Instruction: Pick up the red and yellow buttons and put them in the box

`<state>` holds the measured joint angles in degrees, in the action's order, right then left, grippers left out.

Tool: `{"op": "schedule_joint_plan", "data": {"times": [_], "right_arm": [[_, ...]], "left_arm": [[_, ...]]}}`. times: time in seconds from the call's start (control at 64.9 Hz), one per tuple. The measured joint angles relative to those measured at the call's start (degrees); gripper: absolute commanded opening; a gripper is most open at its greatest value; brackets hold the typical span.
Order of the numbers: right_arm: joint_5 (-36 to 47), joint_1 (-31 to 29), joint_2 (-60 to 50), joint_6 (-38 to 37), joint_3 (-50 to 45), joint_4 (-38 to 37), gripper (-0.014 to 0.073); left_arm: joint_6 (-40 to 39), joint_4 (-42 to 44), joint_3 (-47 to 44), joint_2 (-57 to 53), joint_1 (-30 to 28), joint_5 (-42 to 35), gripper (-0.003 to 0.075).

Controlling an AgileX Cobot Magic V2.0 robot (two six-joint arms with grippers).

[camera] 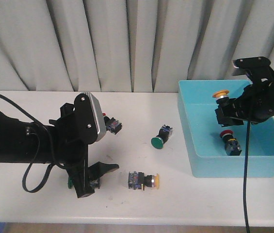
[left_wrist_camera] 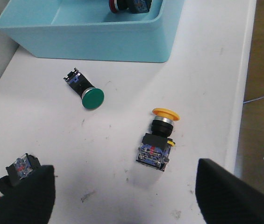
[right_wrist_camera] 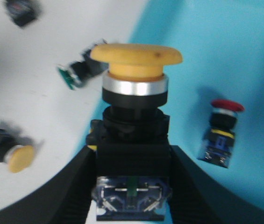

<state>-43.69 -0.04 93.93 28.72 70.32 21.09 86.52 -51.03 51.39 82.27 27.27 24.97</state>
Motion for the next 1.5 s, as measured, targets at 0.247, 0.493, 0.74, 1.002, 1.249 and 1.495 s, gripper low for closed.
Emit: {"op": "schedule_joint_plan", "data": {"times": [0.247,0.493,0.74,1.002,1.249,1.495], "right_arm": [[-7.6,-0.2,17.0,-11.3,14.4,-8.2,0.0282],[-11.9,-0.2,28.3,-12.2,22.4,-8.6,0.0294],[-13.1,-0.2,31.6,-12.1,23.9,-8.8,0.0424],[-12.8,-0.2,31.4,-11.8,24.1,-8.9,0.0456],[-16.6,-0.2,22.9,-11.9,24.1,-9.5,0.0404],[-19.6,-0.2,6.5,-13.8,18.8,-10.0,0.0398]], "left_arm": [[-0.1,0.0,0.0,0.0,0.0,0.0,0.0594],[-0.1,0.0,0.0,0.0,0.0,0.0,0.0594],[-0.1,0.0,0.0,0.0,0.0,0.0,0.0594],[-0.1,0.0,0.0,0.0,0.0,0.1,0.0594],[-0.2,0.0,0.0,0.0,0.0,0.2,0.0594],[-0.4,0.0,0.0,0.0,0.0,0.1,0.0594]]}}
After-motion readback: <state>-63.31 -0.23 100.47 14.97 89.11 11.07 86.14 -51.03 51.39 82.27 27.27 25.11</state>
